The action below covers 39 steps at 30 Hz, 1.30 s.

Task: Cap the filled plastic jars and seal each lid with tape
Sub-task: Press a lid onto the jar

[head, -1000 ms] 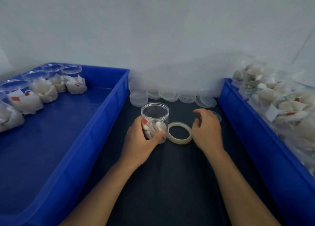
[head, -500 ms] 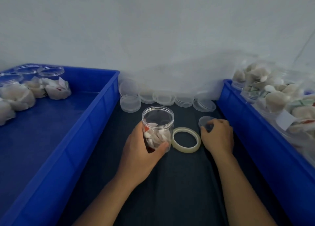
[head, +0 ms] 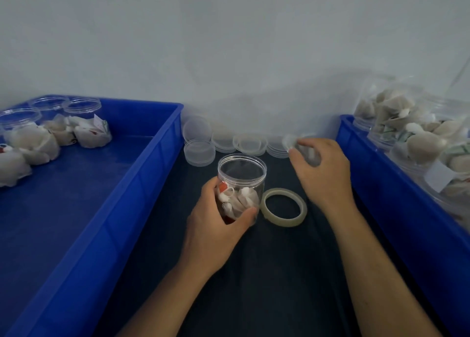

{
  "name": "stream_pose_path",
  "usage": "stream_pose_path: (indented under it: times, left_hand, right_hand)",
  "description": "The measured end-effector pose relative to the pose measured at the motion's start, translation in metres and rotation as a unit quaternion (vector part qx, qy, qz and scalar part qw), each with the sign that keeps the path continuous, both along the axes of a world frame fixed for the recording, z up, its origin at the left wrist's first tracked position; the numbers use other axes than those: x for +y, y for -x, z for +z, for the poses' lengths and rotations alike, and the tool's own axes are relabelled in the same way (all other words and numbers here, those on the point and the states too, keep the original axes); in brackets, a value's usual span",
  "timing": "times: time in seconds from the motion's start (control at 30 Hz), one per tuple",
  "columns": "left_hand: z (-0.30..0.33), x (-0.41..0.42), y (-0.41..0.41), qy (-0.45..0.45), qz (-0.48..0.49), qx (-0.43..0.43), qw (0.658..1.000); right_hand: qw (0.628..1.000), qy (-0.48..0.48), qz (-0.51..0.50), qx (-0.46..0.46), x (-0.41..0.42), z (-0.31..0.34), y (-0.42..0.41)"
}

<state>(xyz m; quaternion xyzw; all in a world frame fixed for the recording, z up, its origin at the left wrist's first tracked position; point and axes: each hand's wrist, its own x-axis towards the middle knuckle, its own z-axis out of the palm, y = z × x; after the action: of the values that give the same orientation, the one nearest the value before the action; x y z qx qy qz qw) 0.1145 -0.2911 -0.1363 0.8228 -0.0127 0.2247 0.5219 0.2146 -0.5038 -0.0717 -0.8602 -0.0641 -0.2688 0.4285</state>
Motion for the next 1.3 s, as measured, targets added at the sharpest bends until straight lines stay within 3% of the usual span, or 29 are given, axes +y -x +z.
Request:
stream_pose_path:
  times: [0.13, 0.27, 0.53, 0.87, 1.07, 1.3]
  left_hand:
    - [0.0, 0.003, 0.0, 0.006, 0.058, -0.027, 0.998]
    - [0.0, 0.004, 0.0, -0.024, 0.073, -0.015, 0.997]
    - [-0.001, 0.002, -0.001, -0.018, 0.076, -0.02, 0.997]
    - [0.001, 0.003, 0.002, 0.061, 0.042, -0.06, 0.995]
    - [0.003, 0.011, -0.002, 0.141, -0.034, -0.002, 0.989]
    - [0.006, 0.027, -0.008, 0.244, -0.129, 0.043, 0.96]
  right_hand:
    - [0.973, -0.038, 0.209, 0.089, 0.021, 0.049, 0.018]
    - [0.939, 0.027, 0.315, 0.136, 0.035, 0.064, 0.022]
    - [0.913, 0.153, 0.327, 0.191, 0.037, 0.06, 0.01]
    - [0.906, 0.102, 0.351, 0.214, 0.022, 0.057, 0.007]
    - [0.893, 0.107, 0.376, 0.223, 0.015, 0.063, 0.011]
    - [0.871, 0.096, 0.419, 0.237, 0.01, 0.069, 0.016]
